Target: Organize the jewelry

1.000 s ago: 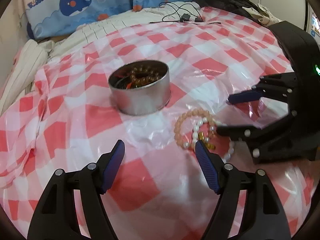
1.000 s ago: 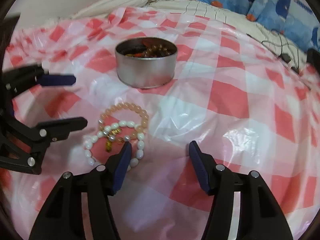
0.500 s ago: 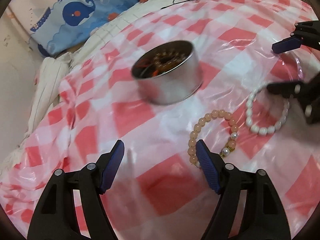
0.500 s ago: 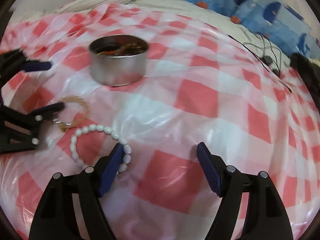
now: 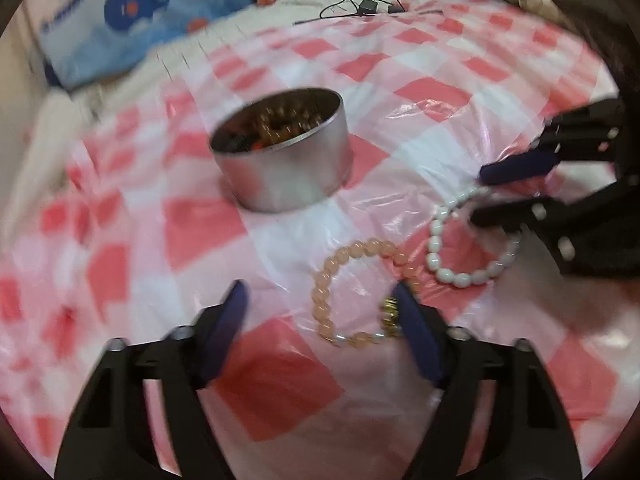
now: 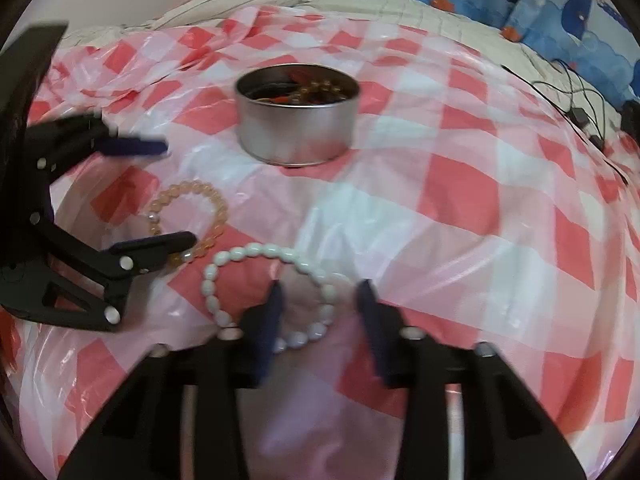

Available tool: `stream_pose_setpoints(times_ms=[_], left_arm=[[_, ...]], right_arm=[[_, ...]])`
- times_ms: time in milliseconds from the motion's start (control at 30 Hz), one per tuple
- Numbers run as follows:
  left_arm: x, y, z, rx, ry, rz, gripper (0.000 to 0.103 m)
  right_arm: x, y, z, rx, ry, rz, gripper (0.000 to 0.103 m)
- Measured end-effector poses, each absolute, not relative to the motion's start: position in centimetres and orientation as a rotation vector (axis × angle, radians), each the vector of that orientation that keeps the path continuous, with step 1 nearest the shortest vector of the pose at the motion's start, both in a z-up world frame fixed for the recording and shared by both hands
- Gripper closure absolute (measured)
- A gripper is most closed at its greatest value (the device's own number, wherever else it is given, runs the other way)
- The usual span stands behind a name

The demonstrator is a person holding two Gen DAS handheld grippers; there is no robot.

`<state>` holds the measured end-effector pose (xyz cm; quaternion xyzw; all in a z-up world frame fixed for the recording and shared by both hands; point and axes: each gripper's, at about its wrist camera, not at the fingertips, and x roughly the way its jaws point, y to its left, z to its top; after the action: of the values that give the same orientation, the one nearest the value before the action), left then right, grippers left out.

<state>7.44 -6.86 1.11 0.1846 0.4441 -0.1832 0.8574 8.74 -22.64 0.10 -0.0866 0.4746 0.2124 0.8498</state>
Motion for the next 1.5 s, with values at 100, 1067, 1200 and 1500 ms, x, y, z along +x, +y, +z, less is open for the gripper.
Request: stream_pose_setpoints(times_ms=[100,1067,1200,1500], left_arm=[[7.4,-6.5,1.4,0.356,0.942,-0.420,0.058],[7.1,-5.5,3.3,0.181,0.900,-0.549,0.096],[7.1,-4.2,4.9,0.096,0.863,-0.562,0.096],[7.2,-3.7,7.6,0.033,0.804,-0.605,0.096]], right_arm=[[9.0,-23.3,0.2,-0.127,1.011,0.460,0.082],[9.5,-24.7,1.1,0.134,1.009,0.645,0.095],[9.9,-26.6,2.1,0.358,0.972,0.750,0.095],[10.8,-28.2,4.7,0.577,0.849,0.829,0.095]])
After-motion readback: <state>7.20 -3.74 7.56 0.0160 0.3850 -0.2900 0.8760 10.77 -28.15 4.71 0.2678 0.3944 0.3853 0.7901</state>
